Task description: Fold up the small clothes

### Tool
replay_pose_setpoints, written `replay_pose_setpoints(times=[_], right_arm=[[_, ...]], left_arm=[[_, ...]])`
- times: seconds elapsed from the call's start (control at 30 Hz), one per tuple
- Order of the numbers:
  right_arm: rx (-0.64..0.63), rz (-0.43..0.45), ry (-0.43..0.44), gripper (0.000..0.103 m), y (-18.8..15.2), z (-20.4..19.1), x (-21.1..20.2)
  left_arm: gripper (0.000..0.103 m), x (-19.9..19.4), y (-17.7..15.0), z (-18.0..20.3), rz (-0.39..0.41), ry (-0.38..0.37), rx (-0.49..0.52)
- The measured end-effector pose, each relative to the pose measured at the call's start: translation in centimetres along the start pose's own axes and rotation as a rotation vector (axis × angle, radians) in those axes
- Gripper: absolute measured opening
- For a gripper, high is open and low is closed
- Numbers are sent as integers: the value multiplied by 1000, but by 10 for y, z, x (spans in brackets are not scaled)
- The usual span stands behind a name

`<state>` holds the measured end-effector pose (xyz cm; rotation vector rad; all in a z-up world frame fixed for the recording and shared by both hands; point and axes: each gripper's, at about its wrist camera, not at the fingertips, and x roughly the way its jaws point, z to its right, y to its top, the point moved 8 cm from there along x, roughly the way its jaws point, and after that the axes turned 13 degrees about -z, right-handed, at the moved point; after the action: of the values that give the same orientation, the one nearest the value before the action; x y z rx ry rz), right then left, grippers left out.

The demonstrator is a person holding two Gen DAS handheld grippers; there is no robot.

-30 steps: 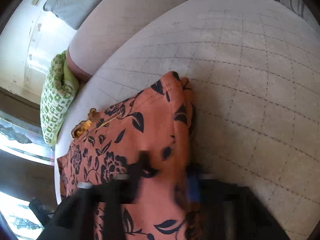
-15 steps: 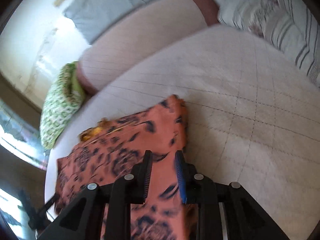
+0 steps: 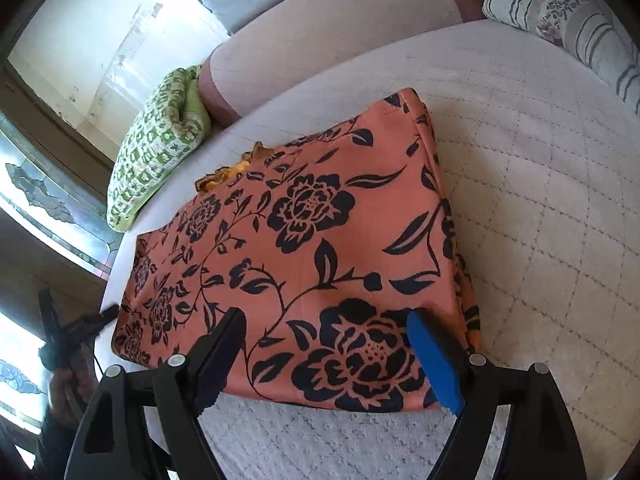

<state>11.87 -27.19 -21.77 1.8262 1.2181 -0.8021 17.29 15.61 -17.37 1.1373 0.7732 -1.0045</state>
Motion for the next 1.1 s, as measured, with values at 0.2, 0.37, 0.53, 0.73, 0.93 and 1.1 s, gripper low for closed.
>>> replay_pose_setpoints(times=[0.2,0.37,0.53,0.73,0.93,1.1], right_arm=[[-6,7,24,85,-4,7,-4],[-18,0,29,85,-3,7,-14],[-10,125,42,85,53,12,-55],[53,54,-76,84,156,55,-14],[-1,-43,-133,11,163,50,18],[71,-36,-151,10,159,81,27]], left_arm=[[56,47,81,5,-71,4,52],[7,82,85,-16,-134,52,29],[7,79,82,-24,-111,10,40],[7,83,90,-25,-108,-15,34],[7,71,96,-29,-61,17,59],[7,78,92,-39,-58,11,11]])
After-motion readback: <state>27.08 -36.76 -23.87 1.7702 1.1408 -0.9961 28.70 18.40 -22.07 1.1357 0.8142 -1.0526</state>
